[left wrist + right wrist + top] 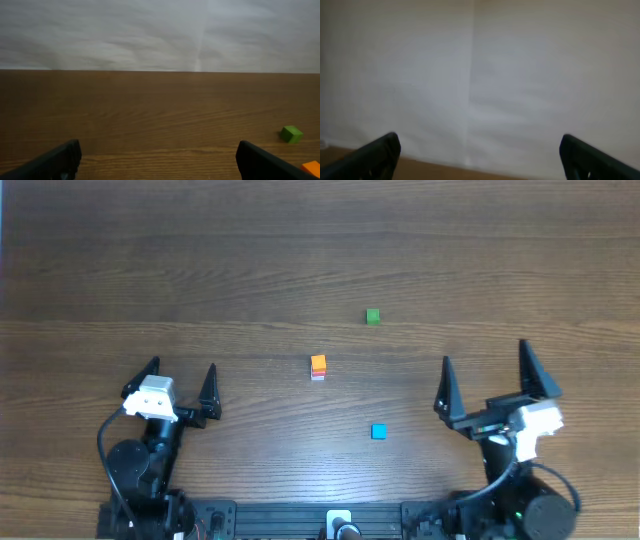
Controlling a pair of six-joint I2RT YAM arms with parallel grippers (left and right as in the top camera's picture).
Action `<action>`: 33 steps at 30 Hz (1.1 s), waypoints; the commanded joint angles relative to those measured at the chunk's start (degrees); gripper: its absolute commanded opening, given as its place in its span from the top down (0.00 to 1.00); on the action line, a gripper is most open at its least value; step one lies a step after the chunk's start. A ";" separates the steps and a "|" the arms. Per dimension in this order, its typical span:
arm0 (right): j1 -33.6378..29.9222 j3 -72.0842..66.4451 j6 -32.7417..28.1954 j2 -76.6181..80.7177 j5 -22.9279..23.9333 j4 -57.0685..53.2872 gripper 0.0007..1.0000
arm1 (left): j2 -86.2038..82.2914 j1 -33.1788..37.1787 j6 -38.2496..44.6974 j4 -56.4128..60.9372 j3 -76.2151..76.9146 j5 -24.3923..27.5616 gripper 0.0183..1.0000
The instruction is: Stack Cubes
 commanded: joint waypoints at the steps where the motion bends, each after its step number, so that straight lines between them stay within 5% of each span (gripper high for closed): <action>1: -0.24 14.75 -0.50 9.73 -5.62 -6.62 0.01 | -0.55 0.33 0.83 -0.04 -0.31 0.72 0.00; 14: 4.07 56.89 3.19 50.49 -7.50 -43.69 0.01 | -0.55 0.33 0.83 -0.02 -0.28 0.72 0.00; 25: 21.27 66.86 8.50 81.22 15.08 -52.94 0.01 | -0.55 0.33 0.83 -0.04 -0.28 0.72 0.00; 33: 21.62 66.86 13.51 99.65 15.63 -54.62 0.01 | -0.55 0.35 0.83 -0.04 -0.31 0.72 0.00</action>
